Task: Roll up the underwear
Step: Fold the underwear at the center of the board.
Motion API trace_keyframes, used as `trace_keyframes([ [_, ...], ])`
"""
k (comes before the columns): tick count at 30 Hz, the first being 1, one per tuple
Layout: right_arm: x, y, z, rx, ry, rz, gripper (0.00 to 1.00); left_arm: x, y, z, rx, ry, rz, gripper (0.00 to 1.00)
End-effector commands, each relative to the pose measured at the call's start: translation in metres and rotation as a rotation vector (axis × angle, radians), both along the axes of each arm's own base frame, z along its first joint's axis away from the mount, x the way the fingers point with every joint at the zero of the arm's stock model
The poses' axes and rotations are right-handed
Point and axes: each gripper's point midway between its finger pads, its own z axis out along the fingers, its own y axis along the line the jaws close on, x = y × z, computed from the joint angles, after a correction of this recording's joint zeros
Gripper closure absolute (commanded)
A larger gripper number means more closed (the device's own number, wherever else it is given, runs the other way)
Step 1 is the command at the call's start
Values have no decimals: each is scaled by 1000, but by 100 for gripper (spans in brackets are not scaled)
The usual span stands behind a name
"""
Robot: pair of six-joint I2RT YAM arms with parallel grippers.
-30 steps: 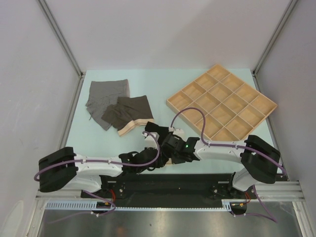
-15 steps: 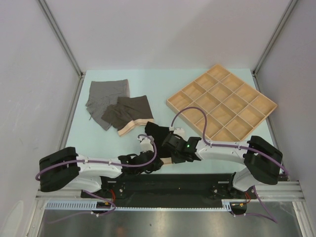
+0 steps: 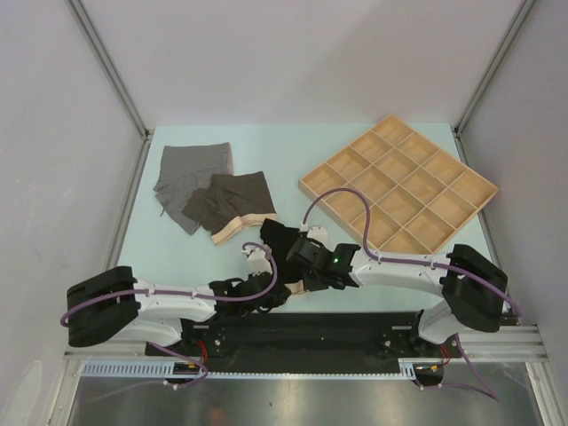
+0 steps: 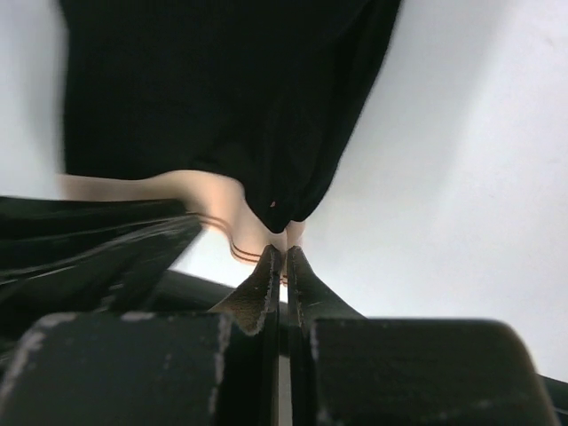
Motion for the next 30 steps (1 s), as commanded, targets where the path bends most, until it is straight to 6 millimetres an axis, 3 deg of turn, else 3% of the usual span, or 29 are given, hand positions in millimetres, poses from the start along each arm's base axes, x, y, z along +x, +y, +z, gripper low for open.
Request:
trace_keyframes([
  [1, 14, 30, 40, 95, -96, 12, 100, 1, 12, -14, 59, 24, 28, 78],
  [14, 11, 81, 27, 170, -66, 130, 100, 0, 11, -17, 65, 31, 14, 79],
  [20, 15, 80, 9, 143, -40, 122, 100, 4, 11, -9, 75, -2, -4, 77],
  [23, 18, 72, -4, 122, -20, 100, 100, 7, 8, 12, 57, -39, -14, 72],
  [28, 19, 60, -20, 103, 9, 79, 100, 8, 22, 42, 22, -86, 12, 65],
  [30, 20, 58, -22, 106, 14, 74, 100, 4, 32, 39, 33, -74, 22, 63],
])
